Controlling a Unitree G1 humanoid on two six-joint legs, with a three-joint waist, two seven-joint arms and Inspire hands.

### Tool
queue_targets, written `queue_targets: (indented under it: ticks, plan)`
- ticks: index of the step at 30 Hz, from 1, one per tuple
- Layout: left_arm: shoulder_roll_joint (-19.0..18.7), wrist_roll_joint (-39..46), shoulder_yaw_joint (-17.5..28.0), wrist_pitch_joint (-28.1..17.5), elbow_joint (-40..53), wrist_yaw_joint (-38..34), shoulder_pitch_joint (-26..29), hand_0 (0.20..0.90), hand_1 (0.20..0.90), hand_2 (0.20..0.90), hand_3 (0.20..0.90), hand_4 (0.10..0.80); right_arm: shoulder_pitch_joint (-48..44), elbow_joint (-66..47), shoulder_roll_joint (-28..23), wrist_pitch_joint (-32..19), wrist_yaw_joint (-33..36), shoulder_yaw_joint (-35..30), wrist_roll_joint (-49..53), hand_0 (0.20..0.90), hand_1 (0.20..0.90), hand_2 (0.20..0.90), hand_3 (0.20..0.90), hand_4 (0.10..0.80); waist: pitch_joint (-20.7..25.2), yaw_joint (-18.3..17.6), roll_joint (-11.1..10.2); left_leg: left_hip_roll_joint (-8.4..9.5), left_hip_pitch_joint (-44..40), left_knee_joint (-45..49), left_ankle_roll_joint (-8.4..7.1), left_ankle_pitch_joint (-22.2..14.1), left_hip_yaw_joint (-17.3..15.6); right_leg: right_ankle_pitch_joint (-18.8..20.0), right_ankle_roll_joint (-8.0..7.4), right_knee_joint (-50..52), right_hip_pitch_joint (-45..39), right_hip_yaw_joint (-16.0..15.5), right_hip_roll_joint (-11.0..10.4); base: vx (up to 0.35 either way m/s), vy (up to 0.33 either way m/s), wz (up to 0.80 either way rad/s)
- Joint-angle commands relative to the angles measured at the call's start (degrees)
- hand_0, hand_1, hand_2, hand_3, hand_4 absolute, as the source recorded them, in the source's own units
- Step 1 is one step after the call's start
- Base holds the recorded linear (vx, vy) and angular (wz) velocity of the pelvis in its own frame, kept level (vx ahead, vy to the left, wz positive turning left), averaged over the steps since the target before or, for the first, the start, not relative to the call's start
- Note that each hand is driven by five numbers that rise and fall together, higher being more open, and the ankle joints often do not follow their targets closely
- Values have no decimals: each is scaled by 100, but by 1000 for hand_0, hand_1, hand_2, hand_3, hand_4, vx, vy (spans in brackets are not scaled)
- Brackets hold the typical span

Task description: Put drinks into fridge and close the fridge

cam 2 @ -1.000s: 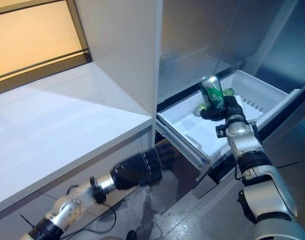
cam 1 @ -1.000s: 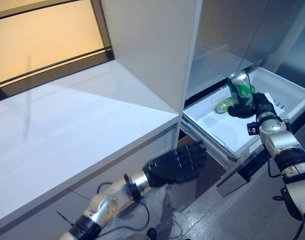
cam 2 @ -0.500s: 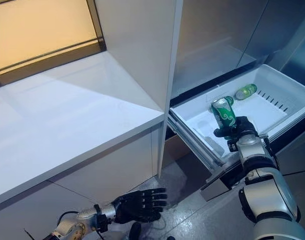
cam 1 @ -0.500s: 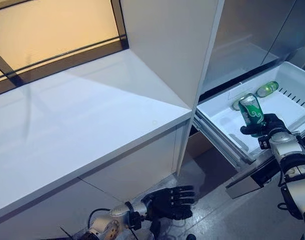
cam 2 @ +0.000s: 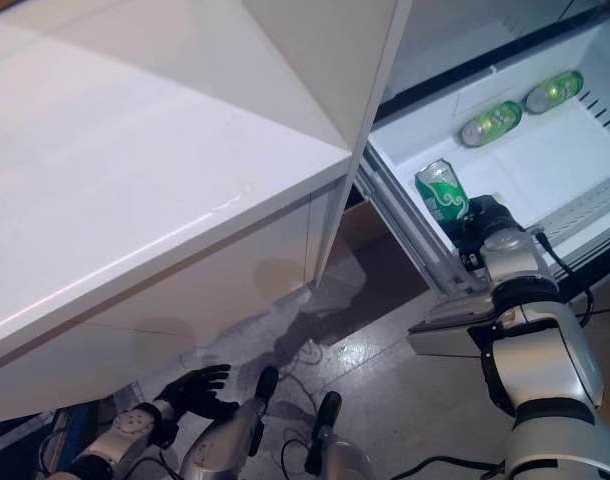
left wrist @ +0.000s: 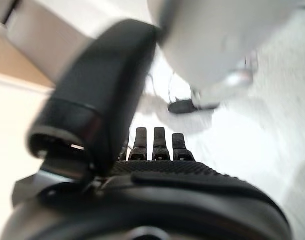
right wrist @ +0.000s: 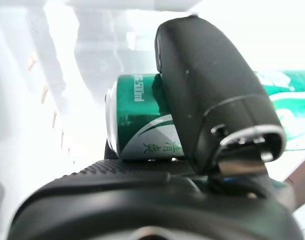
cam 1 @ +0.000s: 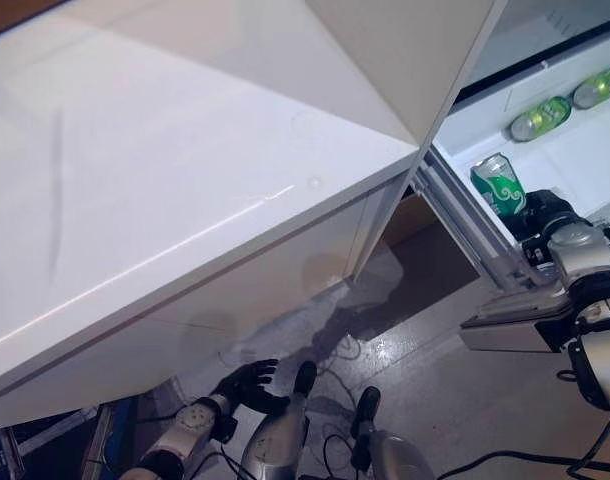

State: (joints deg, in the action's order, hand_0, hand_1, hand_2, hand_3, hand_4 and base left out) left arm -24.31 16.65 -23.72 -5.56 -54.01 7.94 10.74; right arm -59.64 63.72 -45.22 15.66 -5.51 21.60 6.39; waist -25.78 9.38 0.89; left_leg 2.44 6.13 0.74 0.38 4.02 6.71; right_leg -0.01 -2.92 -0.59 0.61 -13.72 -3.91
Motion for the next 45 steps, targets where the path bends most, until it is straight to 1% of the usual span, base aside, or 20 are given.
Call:
queue_targets:
  ticks: [1, 7, 9, 10, 11, 12, 15, 19, 24, 30, 34, 36, 38, 41, 44, 45]
  plan:
    - [43, 113, 43, -142, 214, 2, -309, 900, 900, 900, 900, 800, -660, -326, -838, -156, -36, 568, -204, 300, 300, 300, 200, 100, 290, 161, -18, 31, 488, 617, -32, -419, -339, -476, 219, 1195, 866, 42, 226, -69, -14, 2]
    - [-13, 315, 265, -241, 304, 69, -420, 900, 900, 900, 900, 800, -771, -13, -910, 30, -414, 586, -396, 300, 300, 300, 200, 100, 147, 294, 22, 71, 630, 704, -34, -418, -275, -536, 251, 1367, 1008, -52, 193, -24, 0, 1]
    - [-15, 351, 293, -257, 331, 73, -449, 900, 900, 900, 900, 800, -781, 92, -924, 10, -532, 616, -472, 359, 359, 359, 269, 169, 132, 333, 28, 91, 642, 709, -33, -409, -248, -536, 257, 1374, 1008, -84, 185, 0, 0, 0]
    - [-21, 328, 353, -290, 357, 106, -491, 900, 900, 900, 900, 800, -771, 176, -935, -9, -638, 616, -514, 474, 474, 474, 403, 303, 128, 372, 26, 101, 638, 707, -36, -403, -225, -540, 260, 1390, 1003, -121, 179, 0, 0, 0]
    - [-28, 307, 376, -305, 360, 128, -512, 900, 900, 900, 900, 800, -750, 211, -944, -36, -693, 606, -562, 792, 792, 792, 774, 674, 131, 389, 23, 108, 629, 705, -38, -403, -212, -542, 260, 1389, 988, -140, 173, 12, -7, 6]
    - [-29, 287, 378, -310, 364, 133, -522, 900, 900, 900, 900, 800, -744, 233, -946, -55, -711, 606, -583, 900, 900, 900, 900, 800, 132, 400, 22, 112, 619, 702, -38, -403, -204, -543, 260, 1386, 976, -151, 169, 12, -6, 8]
    - [-43, 180, 364, -347, 385, 143, -547, 900, 900, 900, 900, 800, -743, 301, -936, -88, -812, 626, -618, 900, 900, 900, 900, 800, 153, 440, 0, 122, 567, 674, -44, -402, -177, -544, 255, 1366, 912, -186, 157, 14, -9, 14]
    - [-57, 96, 368, -396, 358, 138, -561, 900, 900, 900, 900, 800, -745, 301, -915, -228, -748, 610, -517, 900, 900, 900, 900, 800, 196, 439, -34, 128, 448, 595, -45, -410, -167, -530, 238, 1290, 803, -182, 162, 1, -2, 3]
    - [-77, -24, 426, -313, 366, 107, -614, 900, 900, 900, 900, 800, -642, 22, -901, -436, -674, 515, -221, 900, 900, 900, 900, 800, 355, 386, -117, 130, 211, 433, -49, -433, -201, -510, 200, 1124, 602, -127, 186, 0, 0, 0]
    - [-54, -270, 664, -57, 290, 96, -698, 900, 900, 900, 900, 800, -245, -952, -997, -893, -681, 245, 250, 900, 900, 900, 900, 800, 789, 189, -322, 127, -165, 271, -61, -511, -328, -459, 129, 841, 237, -2, 218, -14, -14, -4]
    - [-29, -436, 800, 122, 161, 76, -806, 900, 900, 900, 900, 800, -25, -1989, -1194, -794, -643, 159, 599, 900, 900, 900, 900, 800, 1159, -2, -440, 137, -383, 277, -67, -613, -433, -456, 80, 737, 36, 118, 201, -6, -9, -18]
    - [-22, -461, 855, 197, 99, 88, -825, 900, 900, 900, 900, 800, 51, -2292, -1258, -743, -615, 92, 696, 900, 900, 900, 900, 800, 1294, -71, -469, 131, -478, 257, -66, -652, -486, -455, 62, 692, -34, 161, 202, 14, 4, -25]
    - [-9, -516, 916, 255, -5, 151, -846, 900, 900, 900, 900, 800, 206, -2647, -1334, -704, -461, -59, 876, 900, 900, 900, 900, 800, 1491, -174, -496, 120, -600, 226, -65, -705, -567, -460, 39, 635, -120, 241, 218, 28, 9, -26]
    - [49, -614, 984, 271, -174, 245, -888, 900, 900, 900, 900, 800, 567, -3005, -1464, -728, -210, -452, 1065, 900, 900, 900, 900, 800, 1754, -343, -507, 100, -775, 194, -58, -786, -692, -465, 0, 566, -233, 358, 231, 43, 3, -25]
    - [61, -617, 1001, 250, -247, 281, -904, 900, 900, 900, 900, 800, 819, -3209, -1523, -696, -126, -730, 1160, 900, 900, 900, 900, 800, 1839, -420, -507, 88, -857, 166, -54, -822, -767, -461, -20, 516, -281, 424, 244, 8, -4, -25]
    - [95, -612, 1008, 180, -345, 318, -922, 900, 900, 900, 900, 800, 1010, -3309, -1557, -743, 85, -980, 1336, 900, 900, 900, 900, 800, 1919, -517, -495, 71, -936, 148, -53, -862, -849, -454, -41, 462, -332, 475, 253, 4, -7, -31]
